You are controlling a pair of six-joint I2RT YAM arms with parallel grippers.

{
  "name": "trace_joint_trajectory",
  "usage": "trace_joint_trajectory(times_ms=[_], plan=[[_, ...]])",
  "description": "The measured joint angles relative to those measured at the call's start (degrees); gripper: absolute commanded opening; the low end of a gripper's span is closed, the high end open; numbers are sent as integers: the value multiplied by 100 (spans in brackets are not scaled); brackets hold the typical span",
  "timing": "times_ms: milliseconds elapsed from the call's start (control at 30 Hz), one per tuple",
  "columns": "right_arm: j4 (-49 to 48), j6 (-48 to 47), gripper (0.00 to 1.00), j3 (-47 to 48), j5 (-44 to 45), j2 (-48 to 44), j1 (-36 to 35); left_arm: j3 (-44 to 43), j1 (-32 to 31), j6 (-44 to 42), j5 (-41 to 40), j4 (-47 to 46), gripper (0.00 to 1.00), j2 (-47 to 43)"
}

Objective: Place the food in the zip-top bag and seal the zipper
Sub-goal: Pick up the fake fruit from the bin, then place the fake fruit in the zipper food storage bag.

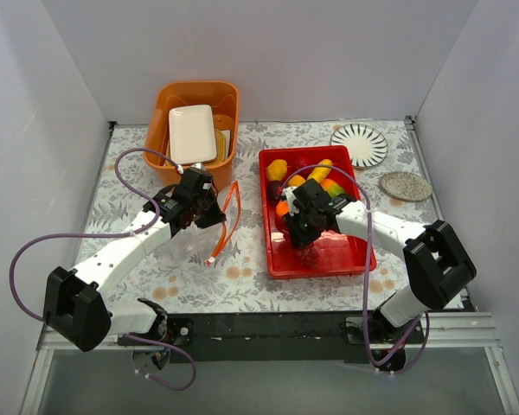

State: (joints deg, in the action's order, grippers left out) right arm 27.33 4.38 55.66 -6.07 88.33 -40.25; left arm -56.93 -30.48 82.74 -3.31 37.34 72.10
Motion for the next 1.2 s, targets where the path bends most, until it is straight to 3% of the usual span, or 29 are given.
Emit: trace_joint_trajectory(times_ms=[600,800,1000,1200], plan=[[125,490,1,103,341,-752,0,0,0,15,103,-17,0,0],[52,964,1,337,70,-1010,0,0,0,22,186,-98,0,2],[-678,1836,1,457,-577,-1145,0,0,0,103,382,-251,0,35],[-2201,3088,1,446,-1244,-1130,0,42,0,291,601,-463,0,33]])
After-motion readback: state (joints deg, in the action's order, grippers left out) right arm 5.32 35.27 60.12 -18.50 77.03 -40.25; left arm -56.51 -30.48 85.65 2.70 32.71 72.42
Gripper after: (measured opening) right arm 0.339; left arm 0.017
